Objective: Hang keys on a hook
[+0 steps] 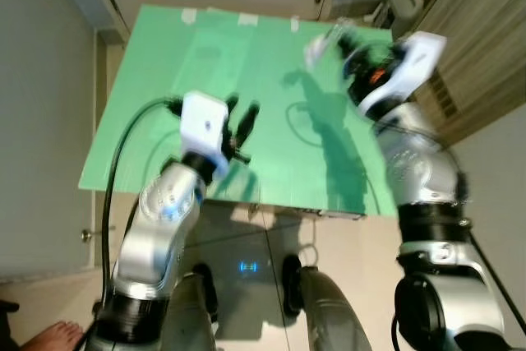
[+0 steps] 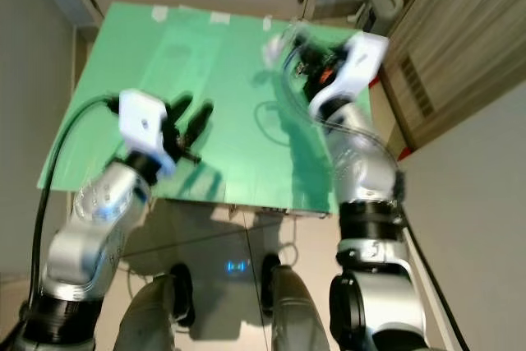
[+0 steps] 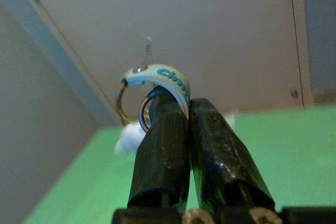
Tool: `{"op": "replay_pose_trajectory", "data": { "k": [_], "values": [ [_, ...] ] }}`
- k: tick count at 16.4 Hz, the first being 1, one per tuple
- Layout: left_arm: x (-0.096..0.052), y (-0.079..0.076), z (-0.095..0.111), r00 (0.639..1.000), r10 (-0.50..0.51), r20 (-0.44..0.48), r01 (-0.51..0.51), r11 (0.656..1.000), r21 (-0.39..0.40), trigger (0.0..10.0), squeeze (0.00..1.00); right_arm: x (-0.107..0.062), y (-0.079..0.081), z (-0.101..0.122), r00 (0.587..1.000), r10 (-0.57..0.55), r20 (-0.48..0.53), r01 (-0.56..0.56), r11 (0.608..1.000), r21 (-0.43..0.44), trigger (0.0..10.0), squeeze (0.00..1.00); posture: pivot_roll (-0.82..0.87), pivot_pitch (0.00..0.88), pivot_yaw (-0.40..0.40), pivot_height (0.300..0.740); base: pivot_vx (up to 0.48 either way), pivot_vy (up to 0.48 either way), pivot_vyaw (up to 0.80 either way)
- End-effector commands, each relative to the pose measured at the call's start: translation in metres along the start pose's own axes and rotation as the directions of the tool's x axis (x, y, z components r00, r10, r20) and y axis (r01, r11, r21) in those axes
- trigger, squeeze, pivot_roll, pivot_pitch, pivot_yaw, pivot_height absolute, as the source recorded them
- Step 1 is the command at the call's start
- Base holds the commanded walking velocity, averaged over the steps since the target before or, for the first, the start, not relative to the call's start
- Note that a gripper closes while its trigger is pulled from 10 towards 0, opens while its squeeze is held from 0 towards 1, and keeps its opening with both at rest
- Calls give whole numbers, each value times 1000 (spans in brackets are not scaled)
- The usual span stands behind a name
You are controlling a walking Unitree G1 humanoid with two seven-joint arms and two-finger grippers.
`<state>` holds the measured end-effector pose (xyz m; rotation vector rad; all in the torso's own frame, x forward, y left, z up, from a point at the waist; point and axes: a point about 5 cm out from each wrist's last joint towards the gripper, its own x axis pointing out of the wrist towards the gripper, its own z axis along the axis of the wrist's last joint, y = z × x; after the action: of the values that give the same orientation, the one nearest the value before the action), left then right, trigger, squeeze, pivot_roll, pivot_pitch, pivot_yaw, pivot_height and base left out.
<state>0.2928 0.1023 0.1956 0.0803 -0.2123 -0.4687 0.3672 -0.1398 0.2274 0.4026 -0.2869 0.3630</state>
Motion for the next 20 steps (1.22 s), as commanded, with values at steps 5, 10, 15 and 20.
{"op": "replay_pose_trajectory", "data": {
  "k": [5,10,15,20],
  "values": [
    [24,1,32,991,-32,132,41,997,-64,10000,0,-17,23,24,998,-15,63,11,997,72,10000,0,77,102,-35,740,0,0,-476],
    [28,-13,12,993,-77,85,82,995,-51,10000,0,-34,19,15,996,-84,33,81,994,78,10000,0,56,40,-28,740,0,0,-800],
    [3,-27,-61,985,-29,-172,1,987,-159,10000,0,-65,28,-58,969,-123,-216,126,992,2,10000,0,53,28,-18,740,0,0,-800],
    [-9,-30,-77,978,1,-210,-44,979,-197,10000,0,-71,27,-59,964,-125,-233,123,992,-24,10000,0,42,47,-17,740,0,283,-800]
  ]
}}
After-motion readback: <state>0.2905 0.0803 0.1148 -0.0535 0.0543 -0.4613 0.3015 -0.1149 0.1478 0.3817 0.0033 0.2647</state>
